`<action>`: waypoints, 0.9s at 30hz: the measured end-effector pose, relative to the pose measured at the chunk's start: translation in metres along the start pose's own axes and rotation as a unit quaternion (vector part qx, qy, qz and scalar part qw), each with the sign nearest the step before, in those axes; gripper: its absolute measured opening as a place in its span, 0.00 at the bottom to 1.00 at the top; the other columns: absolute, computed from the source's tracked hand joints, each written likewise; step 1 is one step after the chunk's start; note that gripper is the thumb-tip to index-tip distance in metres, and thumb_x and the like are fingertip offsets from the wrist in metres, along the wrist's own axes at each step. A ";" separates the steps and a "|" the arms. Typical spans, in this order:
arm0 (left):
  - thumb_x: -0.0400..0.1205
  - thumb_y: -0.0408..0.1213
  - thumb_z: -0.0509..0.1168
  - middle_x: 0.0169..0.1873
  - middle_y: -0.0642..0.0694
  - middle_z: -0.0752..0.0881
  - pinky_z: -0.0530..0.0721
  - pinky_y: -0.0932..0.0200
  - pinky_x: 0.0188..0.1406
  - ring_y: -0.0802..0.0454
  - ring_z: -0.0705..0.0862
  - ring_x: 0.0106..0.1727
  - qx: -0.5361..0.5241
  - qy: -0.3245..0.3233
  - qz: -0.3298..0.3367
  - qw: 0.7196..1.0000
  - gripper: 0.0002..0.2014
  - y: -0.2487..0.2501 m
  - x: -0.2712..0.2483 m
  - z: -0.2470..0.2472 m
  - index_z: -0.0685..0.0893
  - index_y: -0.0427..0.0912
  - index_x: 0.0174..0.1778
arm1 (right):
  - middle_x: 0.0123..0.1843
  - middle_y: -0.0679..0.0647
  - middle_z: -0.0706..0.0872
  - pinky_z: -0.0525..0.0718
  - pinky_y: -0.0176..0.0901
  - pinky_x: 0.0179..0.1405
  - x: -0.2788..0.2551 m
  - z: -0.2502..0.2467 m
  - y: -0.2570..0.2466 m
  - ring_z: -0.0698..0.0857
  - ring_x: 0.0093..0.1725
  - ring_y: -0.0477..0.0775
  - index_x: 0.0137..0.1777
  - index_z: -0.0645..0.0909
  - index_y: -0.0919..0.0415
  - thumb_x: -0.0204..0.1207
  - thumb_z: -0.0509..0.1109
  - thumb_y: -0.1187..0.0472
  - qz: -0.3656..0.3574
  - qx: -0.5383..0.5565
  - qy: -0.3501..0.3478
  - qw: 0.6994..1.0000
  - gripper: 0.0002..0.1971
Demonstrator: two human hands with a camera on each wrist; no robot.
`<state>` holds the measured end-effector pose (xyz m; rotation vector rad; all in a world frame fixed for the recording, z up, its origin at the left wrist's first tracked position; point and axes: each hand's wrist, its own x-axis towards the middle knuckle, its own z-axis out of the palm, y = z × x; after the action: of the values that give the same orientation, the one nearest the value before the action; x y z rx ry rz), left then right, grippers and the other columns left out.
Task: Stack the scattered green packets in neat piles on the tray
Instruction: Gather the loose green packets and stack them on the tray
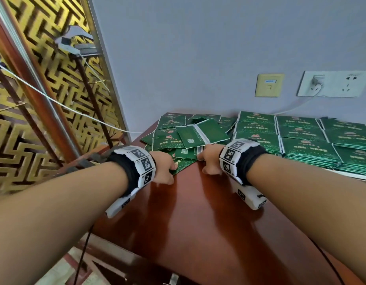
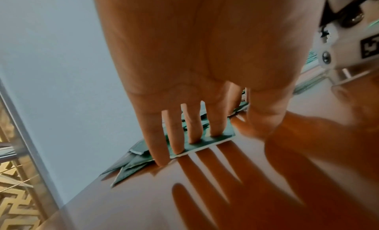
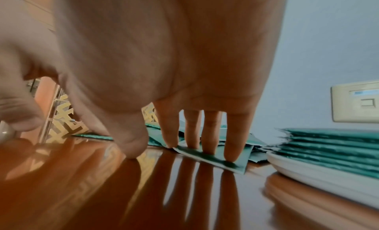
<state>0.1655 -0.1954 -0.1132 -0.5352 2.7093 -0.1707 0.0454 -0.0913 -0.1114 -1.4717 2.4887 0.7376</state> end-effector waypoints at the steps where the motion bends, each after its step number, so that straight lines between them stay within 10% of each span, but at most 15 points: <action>1: 0.79 0.49 0.63 0.64 0.46 0.82 0.81 0.53 0.64 0.46 0.82 0.62 -0.005 -0.004 -0.004 1.000 0.29 0.000 -0.001 0.000 0.71 0.51 0.79 | 0.64 0.60 0.80 0.85 0.48 0.51 -0.002 0.000 0.000 0.83 0.58 0.61 0.73 0.75 0.59 0.77 0.61 0.58 -0.003 0.005 0.000 1.000 0.23; 22: 0.76 0.43 0.63 0.62 0.45 0.81 0.81 0.50 0.63 0.45 0.82 0.62 -0.014 -0.054 0.011 0.998 0.30 0.031 -0.066 0.013 0.72 0.55 0.77 | 0.76 0.49 0.70 0.78 0.44 0.57 -0.084 0.039 0.005 0.77 0.69 0.56 0.80 0.66 0.45 0.76 0.67 0.57 -0.047 0.104 0.032 0.993 0.31; 27: 0.78 0.40 0.64 0.65 0.49 0.80 0.81 0.53 0.63 0.48 0.82 0.61 -0.025 -0.050 0.026 0.998 0.28 0.042 -0.089 0.017 0.74 0.54 0.76 | 0.68 0.43 0.76 0.81 0.38 0.48 -0.111 0.053 0.011 0.83 0.51 0.46 0.75 0.74 0.43 0.75 0.71 0.57 -0.068 0.167 0.043 0.983 0.27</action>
<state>0.2336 -0.1226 -0.1068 -0.4749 2.6320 -0.0619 0.0857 0.0252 -0.1123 -1.5528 2.3913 0.2217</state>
